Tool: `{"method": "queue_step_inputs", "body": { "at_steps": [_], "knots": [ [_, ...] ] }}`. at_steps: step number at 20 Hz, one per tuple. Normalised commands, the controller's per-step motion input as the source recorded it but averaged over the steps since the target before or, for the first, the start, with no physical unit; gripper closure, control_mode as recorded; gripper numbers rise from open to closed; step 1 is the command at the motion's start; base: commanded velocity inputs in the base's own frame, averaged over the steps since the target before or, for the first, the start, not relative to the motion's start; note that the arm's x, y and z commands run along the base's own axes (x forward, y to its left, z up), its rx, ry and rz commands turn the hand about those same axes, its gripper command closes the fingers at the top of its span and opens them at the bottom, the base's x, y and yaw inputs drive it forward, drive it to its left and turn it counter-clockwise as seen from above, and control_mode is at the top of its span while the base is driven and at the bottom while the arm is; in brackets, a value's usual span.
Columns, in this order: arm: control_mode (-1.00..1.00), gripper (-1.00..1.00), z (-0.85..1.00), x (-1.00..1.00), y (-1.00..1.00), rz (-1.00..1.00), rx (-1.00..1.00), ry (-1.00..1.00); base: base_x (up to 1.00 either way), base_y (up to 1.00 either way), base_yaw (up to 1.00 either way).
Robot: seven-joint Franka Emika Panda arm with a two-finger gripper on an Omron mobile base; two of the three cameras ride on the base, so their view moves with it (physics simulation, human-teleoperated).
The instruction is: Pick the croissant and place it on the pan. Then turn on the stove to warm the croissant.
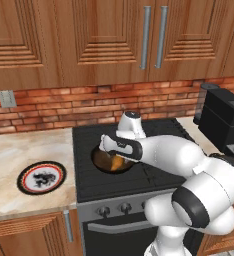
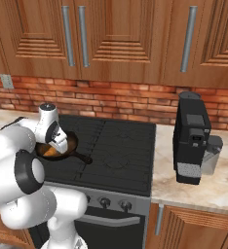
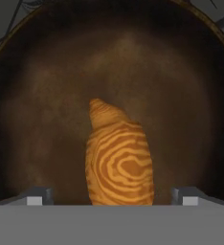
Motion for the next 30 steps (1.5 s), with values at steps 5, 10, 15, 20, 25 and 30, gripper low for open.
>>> {"method": "queue_step_inputs", "body": {
  "at_steps": [5,10,15,20,25,30],
  "knots": [
    [-1.00,-1.00,0.09,-0.22,0.00,0.00,0.00,0.00,0.00,0.00,0.00],
    [-1.00,-1.00,0.23,-0.49,0.00,0.00,0.00,0.00,0.00,0.00,0.00],
    [-1.00,-1.00,0.37,-0.47,0.00,0.00,0.00,-0.02,0.00,0.00,0.00],
    [-1.00,-1.00,0.47,-0.29,0.00,0.00,0.00,-0.03,0.00,0.00,0.00],
    [-1.00,-1.00,0.32,-0.51,0.03,0.01,0.00,-0.13,0.00,0.00,0.00],
    [-1.00,-1.00,0.13,-0.55,0.11,0.04,-0.05,-0.19,0.00,0.00,0.00]
  ]
}}
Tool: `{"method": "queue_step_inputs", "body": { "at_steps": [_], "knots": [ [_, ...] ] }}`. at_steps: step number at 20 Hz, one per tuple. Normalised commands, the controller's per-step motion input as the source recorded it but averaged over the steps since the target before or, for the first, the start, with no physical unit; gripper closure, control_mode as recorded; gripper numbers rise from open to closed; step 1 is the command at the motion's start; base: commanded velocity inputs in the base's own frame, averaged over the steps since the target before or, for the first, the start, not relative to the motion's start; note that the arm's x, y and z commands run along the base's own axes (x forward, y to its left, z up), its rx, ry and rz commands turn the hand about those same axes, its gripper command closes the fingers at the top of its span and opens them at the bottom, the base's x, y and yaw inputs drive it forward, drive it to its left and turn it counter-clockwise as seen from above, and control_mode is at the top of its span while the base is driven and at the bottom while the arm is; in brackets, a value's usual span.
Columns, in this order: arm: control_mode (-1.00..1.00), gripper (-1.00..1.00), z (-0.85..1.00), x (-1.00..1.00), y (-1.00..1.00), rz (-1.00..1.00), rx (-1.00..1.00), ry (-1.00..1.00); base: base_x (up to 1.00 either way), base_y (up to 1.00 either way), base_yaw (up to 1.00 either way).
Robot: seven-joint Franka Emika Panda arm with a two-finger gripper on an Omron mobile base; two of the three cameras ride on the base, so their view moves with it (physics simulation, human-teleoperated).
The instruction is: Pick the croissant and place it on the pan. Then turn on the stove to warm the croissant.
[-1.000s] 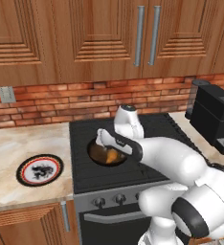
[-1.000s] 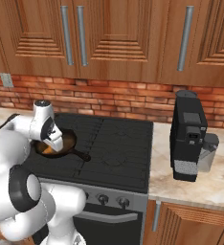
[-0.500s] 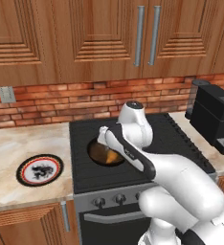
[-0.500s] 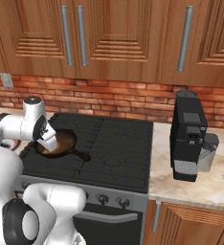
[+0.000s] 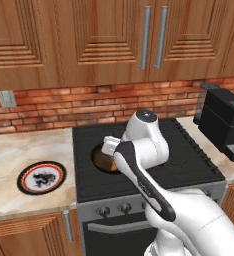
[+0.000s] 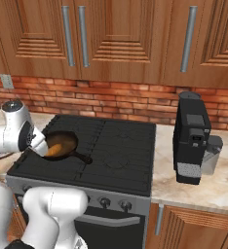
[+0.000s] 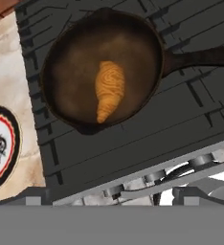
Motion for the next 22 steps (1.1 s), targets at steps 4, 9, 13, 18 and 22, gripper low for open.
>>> {"method": "queue_step_inputs", "body": {
  "at_steps": [4,9,13,18,22],
  "knots": [
    [-1.00,-1.00,0.03,-0.55,0.17,0.01,-0.08,-0.21,0.00,0.00,0.00],
    [-1.00,-1.00,0.00,-0.54,0.07,0.00,-0.08,-0.23,0.00,0.00,0.00],
    [-1.00,-1.00,0.00,-0.53,0.00,0.00,-0.08,-0.27,0.00,0.00,0.00],
    [-1.00,-1.00,0.04,-0.60,0.00,0.00,-0.07,-0.29,0.00,0.00,0.00],
    [-1.00,-1.00,0.09,-0.73,0.00,0.00,-0.06,-0.32,0.00,0.00,0.00]
  ]
}}
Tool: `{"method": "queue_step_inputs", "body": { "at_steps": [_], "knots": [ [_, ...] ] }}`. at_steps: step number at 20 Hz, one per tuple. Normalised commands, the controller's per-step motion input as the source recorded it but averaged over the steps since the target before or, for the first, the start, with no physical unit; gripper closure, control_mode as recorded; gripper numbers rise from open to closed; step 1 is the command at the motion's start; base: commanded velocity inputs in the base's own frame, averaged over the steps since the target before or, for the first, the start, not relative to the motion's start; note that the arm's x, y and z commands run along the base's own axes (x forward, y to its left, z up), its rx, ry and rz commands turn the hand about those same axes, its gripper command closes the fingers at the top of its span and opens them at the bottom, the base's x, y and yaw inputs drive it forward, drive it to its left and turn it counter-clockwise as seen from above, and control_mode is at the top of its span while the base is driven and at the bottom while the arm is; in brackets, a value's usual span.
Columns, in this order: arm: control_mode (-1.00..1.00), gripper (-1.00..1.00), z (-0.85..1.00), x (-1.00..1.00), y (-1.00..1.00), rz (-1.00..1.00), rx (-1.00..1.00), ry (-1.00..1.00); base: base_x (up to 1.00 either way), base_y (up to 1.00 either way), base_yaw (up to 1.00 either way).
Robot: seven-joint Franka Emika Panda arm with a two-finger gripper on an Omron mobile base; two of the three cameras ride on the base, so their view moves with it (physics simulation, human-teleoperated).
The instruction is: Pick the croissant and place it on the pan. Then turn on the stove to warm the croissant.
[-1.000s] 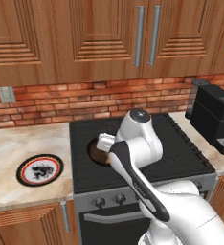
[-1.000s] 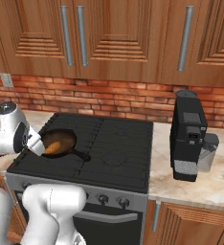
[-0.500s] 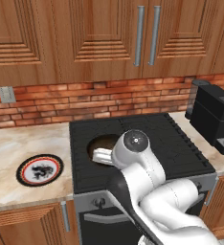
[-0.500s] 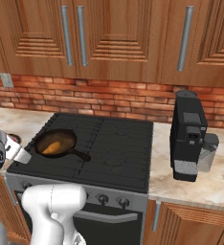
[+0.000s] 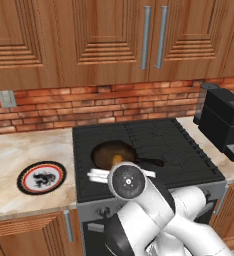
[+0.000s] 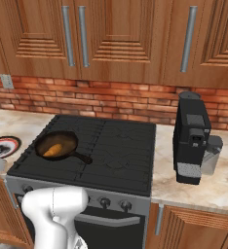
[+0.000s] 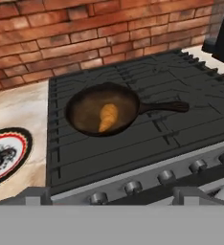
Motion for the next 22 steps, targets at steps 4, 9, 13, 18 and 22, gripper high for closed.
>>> {"method": "queue_step_inputs", "body": {
  "at_steps": [4,9,13,18,22],
  "knots": [
    [-1.00,-1.00,0.00,-0.69,0.01,0.00,-0.05,-0.35,0.00,0.00,0.00],
    [-1.00,-1.00,-0.08,-0.47,0.02,0.00,-0.03,-0.32,0.00,0.00,0.00],
    [-1.00,-1.00,-0.35,-0.11,0.00,0.00,0.00,-0.16,0.00,0.00,0.00],
    [-1.00,-1.00,-0.48,0.00,0.00,0.00,0.00,-0.11,0.00,0.00,0.00],
    [-1.00,-1.00,-0.61,0.00,0.00,0.00,0.00,-0.10,0.00,0.00,0.00]
  ]
}}
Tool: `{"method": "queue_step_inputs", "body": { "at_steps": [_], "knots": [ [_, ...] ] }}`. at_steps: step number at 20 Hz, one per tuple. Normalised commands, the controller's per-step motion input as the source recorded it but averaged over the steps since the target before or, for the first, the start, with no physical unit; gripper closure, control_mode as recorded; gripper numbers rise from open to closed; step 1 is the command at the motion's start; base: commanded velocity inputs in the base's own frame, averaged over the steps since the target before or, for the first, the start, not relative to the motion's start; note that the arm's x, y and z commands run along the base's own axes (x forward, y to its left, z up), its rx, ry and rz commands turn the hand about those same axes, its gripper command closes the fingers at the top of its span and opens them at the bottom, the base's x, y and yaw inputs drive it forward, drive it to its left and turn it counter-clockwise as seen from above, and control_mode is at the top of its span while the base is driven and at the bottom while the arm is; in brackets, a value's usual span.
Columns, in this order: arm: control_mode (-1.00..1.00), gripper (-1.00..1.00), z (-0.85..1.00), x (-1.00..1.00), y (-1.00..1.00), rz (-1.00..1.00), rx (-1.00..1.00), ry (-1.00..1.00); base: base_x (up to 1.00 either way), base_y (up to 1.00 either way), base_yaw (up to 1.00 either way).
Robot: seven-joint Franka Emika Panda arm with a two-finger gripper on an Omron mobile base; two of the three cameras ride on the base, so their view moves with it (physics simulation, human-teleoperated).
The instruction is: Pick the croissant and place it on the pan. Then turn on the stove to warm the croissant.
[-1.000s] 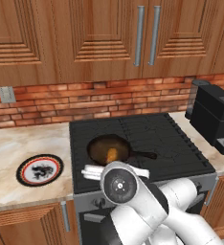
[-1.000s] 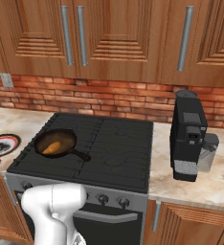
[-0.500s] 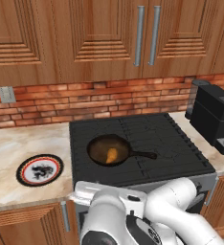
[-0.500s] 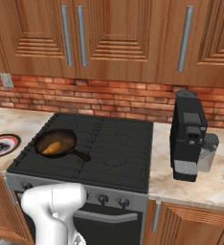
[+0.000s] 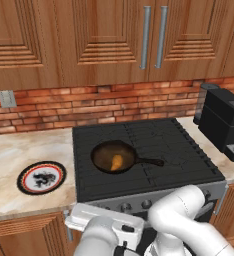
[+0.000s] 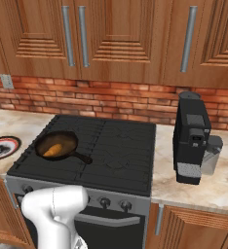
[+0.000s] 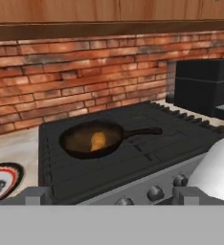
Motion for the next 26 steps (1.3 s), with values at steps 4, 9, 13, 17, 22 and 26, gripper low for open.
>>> {"method": "queue_step_inputs", "body": {
  "at_steps": [4,9,13,17,22,26],
  "knots": [
    [-1.00,-1.00,-0.63,0.00,0.00,0.00,0.00,-0.12,0.00,0.00,0.00],
    [-1.00,-1.00,-0.50,0.00,0.00,0.00,0.00,-0.14,0.00,0.00,0.00],
    [-1.00,-1.00,-0.44,0.00,0.00,0.00,0.00,-0.12,0.00,0.00,0.00],
    [-1.00,-1.00,-0.41,0.09,0.00,0.00,0.00,-0.06,0.00,0.00,0.00],
    [-1.00,-1.00,-0.38,0.26,0.00,0.00,0.00,-0.01,0.00,0.00,0.00],
    [-1.00,-1.00,-0.35,0.41,0.00,0.00,0.00,0.00,0.00,0.00,0.00]
  ]
}}
